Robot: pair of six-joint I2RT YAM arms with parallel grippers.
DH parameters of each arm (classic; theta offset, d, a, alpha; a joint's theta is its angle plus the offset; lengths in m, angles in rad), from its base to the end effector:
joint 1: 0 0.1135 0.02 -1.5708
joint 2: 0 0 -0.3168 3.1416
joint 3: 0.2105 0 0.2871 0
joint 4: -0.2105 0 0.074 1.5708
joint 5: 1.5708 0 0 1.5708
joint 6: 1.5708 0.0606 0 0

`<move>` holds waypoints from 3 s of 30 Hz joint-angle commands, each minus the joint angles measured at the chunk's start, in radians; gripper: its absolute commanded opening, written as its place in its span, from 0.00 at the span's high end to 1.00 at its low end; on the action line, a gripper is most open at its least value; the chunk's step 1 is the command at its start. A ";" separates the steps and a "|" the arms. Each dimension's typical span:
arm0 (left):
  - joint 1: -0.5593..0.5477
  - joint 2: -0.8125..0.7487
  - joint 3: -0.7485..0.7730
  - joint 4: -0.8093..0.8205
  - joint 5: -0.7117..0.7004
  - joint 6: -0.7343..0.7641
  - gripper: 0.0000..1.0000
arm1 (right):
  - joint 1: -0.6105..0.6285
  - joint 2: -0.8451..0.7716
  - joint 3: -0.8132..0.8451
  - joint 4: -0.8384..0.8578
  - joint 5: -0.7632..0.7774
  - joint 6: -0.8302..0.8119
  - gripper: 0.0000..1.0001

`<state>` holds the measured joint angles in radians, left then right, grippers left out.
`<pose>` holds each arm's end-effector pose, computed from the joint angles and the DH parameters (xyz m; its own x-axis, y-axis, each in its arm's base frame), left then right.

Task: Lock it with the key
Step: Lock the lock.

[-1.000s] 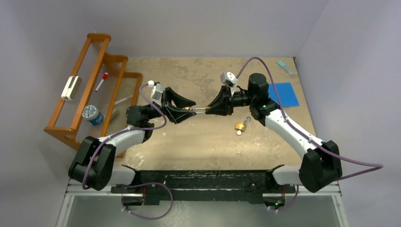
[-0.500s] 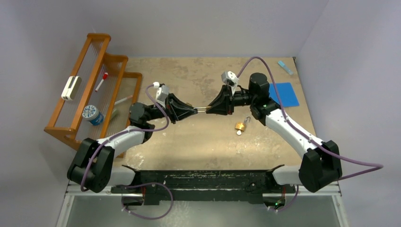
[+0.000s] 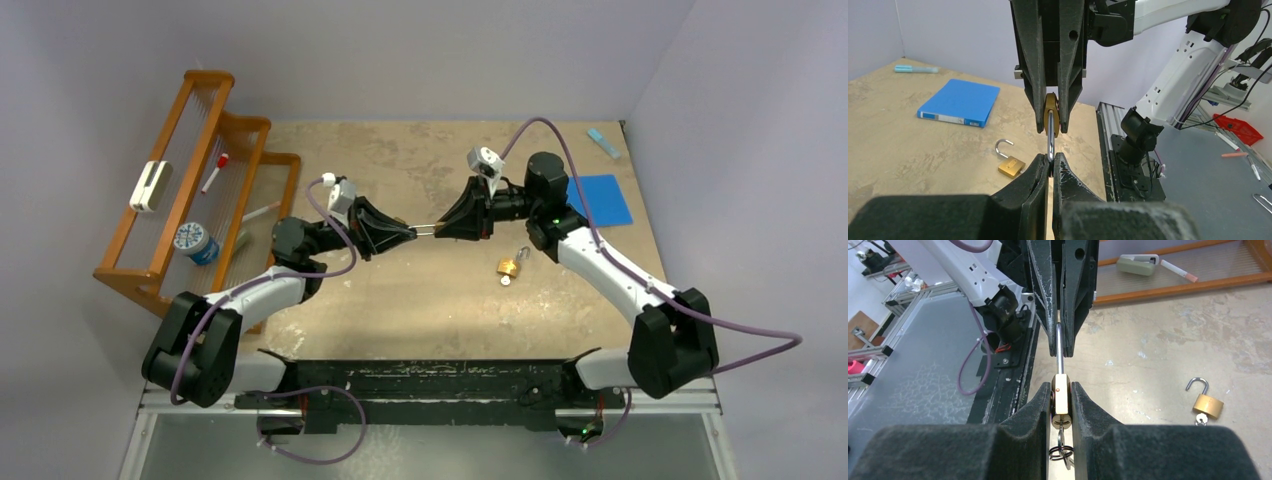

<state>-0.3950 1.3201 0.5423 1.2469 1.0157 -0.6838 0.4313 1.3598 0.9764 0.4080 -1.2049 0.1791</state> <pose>0.2368 -0.1545 0.3140 -0.2467 -0.2579 -0.9342 0.9632 0.0410 -0.2657 0.2781 0.1902 0.3762 -0.1557 -0.0015 -0.9878 -0.9856 -0.0660 0.1555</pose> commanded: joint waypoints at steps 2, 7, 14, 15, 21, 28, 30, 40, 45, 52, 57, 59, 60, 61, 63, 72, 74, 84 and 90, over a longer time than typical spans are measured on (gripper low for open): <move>-0.023 0.014 0.030 0.058 0.014 -0.002 1.00 | 0.038 0.022 0.056 0.131 0.000 0.045 1.00; -0.037 0.042 0.038 0.159 0.025 -0.098 1.00 | 0.067 0.051 0.070 0.138 0.018 0.023 1.00; -0.066 0.093 0.052 0.251 0.019 -0.167 1.00 | 0.095 0.077 0.092 0.173 0.023 0.034 1.00; -0.073 0.102 0.056 0.254 0.015 -0.167 1.00 | 0.100 0.083 0.096 0.176 0.024 0.035 1.00; -0.093 0.147 0.065 0.320 -0.007 -0.205 1.00 | 0.113 0.094 0.105 0.204 0.024 0.054 1.00; -0.089 0.097 0.059 0.197 -0.082 -0.108 1.00 | 0.114 0.041 0.063 0.113 0.056 -0.009 1.00; -0.087 0.068 0.055 0.097 -0.127 -0.021 1.00 | 0.114 0.029 0.049 0.088 0.056 -0.020 1.00; -0.080 0.006 0.052 -0.017 -0.217 0.060 1.00 | 0.092 -0.007 0.023 0.047 0.107 -0.048 0.78; -0.064 -0.035 0.055 -0.066 -0.248 0.084 1.00 | -0.017 -0.077 -0.082 0.265 0.113 0.116 0.52; -0.051 -0.072 0.047 -0.063 -0.261 0.082 1.00 | -0.080 -0.152 -0.165 0.305 0.219 0.151 0.27; -0.038 -0.074 0.040 -0.029 -0.263 0.063 1.00 | -0.080 -0.139 -0.193 0.329 0.202 0.165 0.29; -0.032 -0.075 0.036 -0.022 -0.269 0.057 1.00 | -0.081 -0.131 -0.209 0.364 0.184 0.181 0.30; -0.029 -0.075 0.035 -0.020 -0.271 0.056 1.00 | -0.081 -0.129 -0.218 0.381 0.176 0.184 0.30; -0.026 -0.073 0.033 -0.016 -0.273 0.054 1.00 | -0.080 -0.126 -0.222 0.392 0.166 0.188 0.31; -0.024 -0.070 0.031 0.000 -0.273 0.042 1.00 | -0.080 -0.119 -0.227 0.406 0.154 0.196 0.33; -0.019 -0.064 0.023 0.046 -0.259 0.012 1.00 | -0.081 -0.078 -0.220 0.486 0.124 0.233 0.37; -0.018 -0.062 0.024 0.046 -0.257 0.013 1.00 | -0.082 -0.084 -0.221 0.492 0.148 0.230 0.35; -0.015 -0.055 0.024 0.054 -0.239 0.010 1.00 | -0.082 -0.138 -0.247 0.481 0.326 0.151 0.28; -0.015 -0.049 0.024 0.068 -0.228 0.001 1.00 | -0.082 -0.122 -0.246 0.546 0.305 0.163 0.32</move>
<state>-0.4191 1.2755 0.5549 1.2259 0.7780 -0.6693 0.3504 1.2533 0.7277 0.8482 -0.9054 0.3504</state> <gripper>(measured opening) 0.027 0.717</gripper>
